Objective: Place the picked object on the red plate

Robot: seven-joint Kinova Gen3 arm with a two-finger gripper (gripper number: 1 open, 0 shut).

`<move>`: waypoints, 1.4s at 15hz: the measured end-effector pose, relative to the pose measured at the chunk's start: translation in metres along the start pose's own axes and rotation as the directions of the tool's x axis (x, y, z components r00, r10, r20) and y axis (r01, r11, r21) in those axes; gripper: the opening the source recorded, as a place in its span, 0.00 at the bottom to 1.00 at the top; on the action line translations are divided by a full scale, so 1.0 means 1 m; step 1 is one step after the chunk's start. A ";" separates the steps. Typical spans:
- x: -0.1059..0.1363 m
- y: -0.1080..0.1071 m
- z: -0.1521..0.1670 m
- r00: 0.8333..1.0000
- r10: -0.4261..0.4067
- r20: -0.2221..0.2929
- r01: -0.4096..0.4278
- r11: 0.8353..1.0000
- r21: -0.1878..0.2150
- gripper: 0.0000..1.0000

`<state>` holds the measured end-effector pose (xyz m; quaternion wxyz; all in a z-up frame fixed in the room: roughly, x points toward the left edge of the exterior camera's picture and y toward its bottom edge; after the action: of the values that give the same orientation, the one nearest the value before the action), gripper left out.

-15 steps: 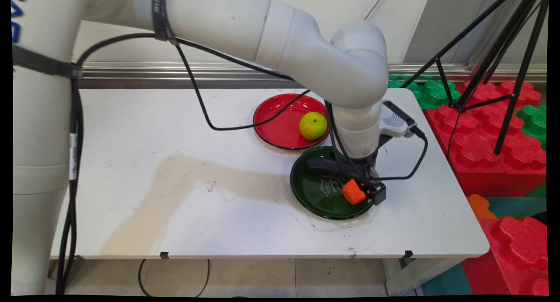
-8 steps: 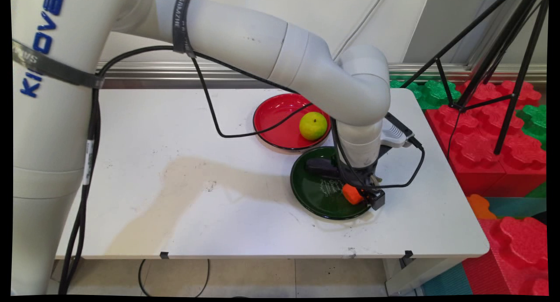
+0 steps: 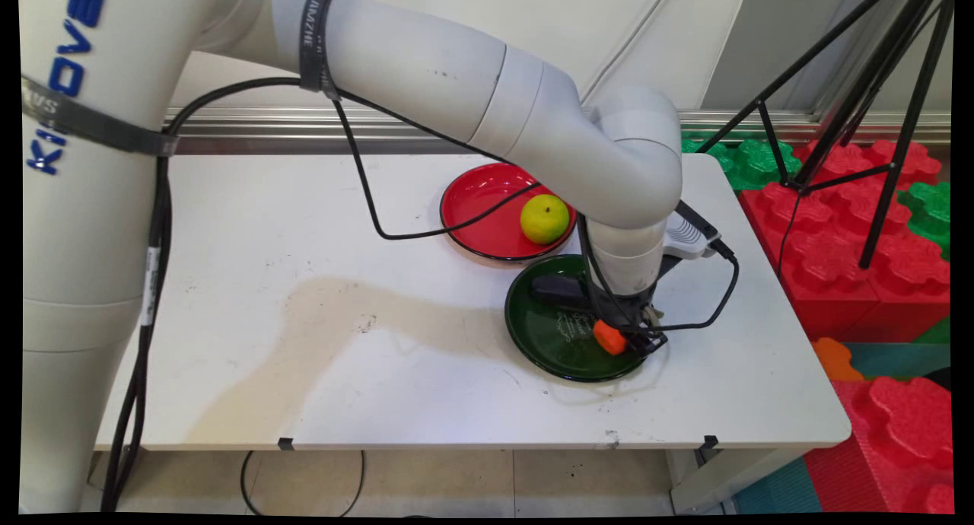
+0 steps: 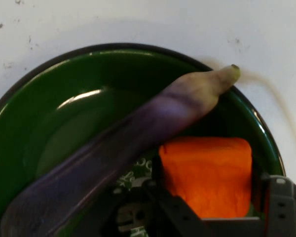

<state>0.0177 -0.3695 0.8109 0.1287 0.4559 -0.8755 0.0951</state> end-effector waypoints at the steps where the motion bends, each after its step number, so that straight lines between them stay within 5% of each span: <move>1: -0.001 0.000 -0.002 1.000 0.001 -0.001 -0.001 1.000 0.003 0.00; 12: -0.012 -0.016 -0.093 0.998 0.015 -0.061 -0.010 0.997 0.075 0.00; 21: -0.020 -0.092 -0.194 0.987 0.046 -0.152 -0.017 0.982 0.188 0.00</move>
<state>0.1314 -0.3512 0.9932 0.1520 0.4432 -0.8572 0.2139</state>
